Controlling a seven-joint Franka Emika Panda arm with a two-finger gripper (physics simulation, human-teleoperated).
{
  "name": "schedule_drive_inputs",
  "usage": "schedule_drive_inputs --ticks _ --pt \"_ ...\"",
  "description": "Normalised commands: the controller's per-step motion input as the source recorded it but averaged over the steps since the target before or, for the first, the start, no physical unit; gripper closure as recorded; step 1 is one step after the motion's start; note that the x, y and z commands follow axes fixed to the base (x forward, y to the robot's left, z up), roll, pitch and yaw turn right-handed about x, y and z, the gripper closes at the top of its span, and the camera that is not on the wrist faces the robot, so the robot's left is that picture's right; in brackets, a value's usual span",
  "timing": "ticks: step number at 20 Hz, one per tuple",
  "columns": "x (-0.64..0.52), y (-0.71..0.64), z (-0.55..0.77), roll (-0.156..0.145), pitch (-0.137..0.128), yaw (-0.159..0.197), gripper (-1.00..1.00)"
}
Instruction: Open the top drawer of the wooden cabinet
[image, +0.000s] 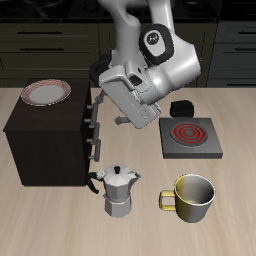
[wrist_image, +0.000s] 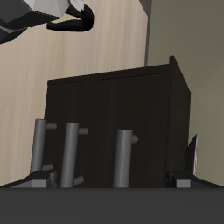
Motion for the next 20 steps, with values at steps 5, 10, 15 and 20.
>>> schedule_drive_inputs --ticks 5,10,15,20 --pt "0.12 -0.28 -0.18 -0.040 0.047 -0.004 -1.00" --pt "0.04 -0.31 -0.35 -0.035 0.078 0.017 -1.00" --pt "0.01 -0.32 -0.37 0.017 0.112 -0.009 1.00" --pt "-0.13 -0.42 -0.19 -0.043 0.073 -0.064 1.00"
